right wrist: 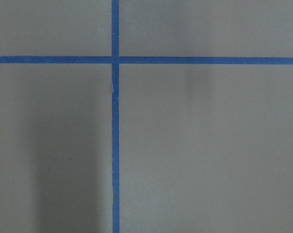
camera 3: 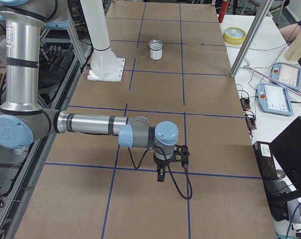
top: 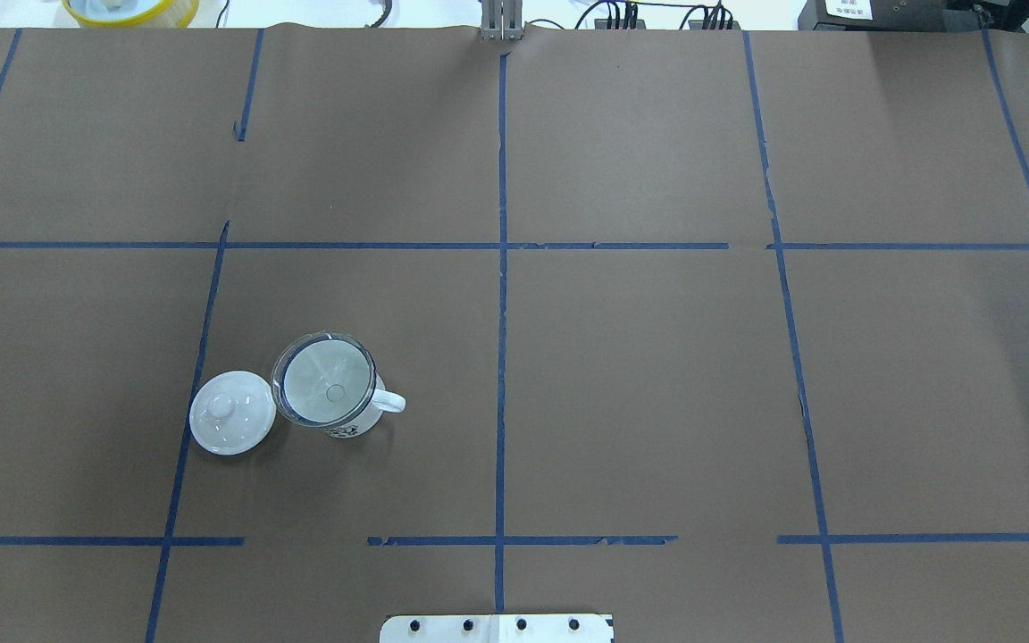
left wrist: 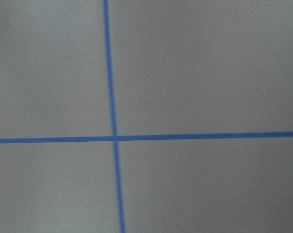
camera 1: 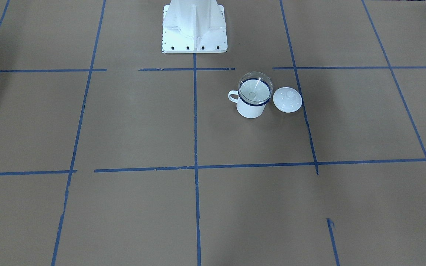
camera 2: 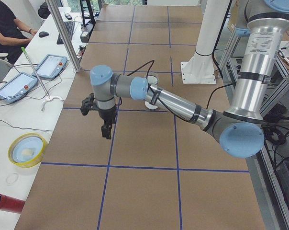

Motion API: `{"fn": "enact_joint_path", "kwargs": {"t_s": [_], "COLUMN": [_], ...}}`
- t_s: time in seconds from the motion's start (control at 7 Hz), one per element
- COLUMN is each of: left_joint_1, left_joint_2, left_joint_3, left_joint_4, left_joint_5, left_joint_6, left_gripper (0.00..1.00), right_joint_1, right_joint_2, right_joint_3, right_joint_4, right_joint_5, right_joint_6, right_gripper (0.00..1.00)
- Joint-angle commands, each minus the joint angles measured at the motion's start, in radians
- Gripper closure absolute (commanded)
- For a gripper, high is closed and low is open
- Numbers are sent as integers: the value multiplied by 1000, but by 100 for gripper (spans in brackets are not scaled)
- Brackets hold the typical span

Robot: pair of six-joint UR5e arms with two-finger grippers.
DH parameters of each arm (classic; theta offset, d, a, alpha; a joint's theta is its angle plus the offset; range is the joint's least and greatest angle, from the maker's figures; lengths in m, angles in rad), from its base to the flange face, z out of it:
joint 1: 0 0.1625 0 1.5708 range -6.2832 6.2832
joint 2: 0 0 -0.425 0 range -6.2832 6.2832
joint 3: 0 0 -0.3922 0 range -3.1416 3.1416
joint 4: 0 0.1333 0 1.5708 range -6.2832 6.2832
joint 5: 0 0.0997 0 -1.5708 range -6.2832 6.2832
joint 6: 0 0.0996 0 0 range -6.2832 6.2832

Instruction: Place funnel on cup

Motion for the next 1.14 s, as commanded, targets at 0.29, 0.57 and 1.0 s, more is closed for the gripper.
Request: {"fn": "enact_joint_path", "kwargs": {"t_s": [0.29, 0.57, 1.0], "left_joint_1": [-133, -123, 9], "left_joint_2": [128, 127, 130], "left_joint_3": [95, 97, 80], "left_joint_4": [-70, -163, -223], "left_joint_5": [-151, -147, -106], "left_joint_6": [147, 87, -69], "left_gripper": [0, 0, 0], "right_joint_1": [0, 0, 0], "right_joint_2": [0, 0, 0], "right_joint_3": [0, 0, 0], "right_joint_4": [0, 0, 0], "right_joint_5": [0, 0, 0], "right_joint_6": [0, 0, 0], "right_gripper": [0, 0, 0]}}
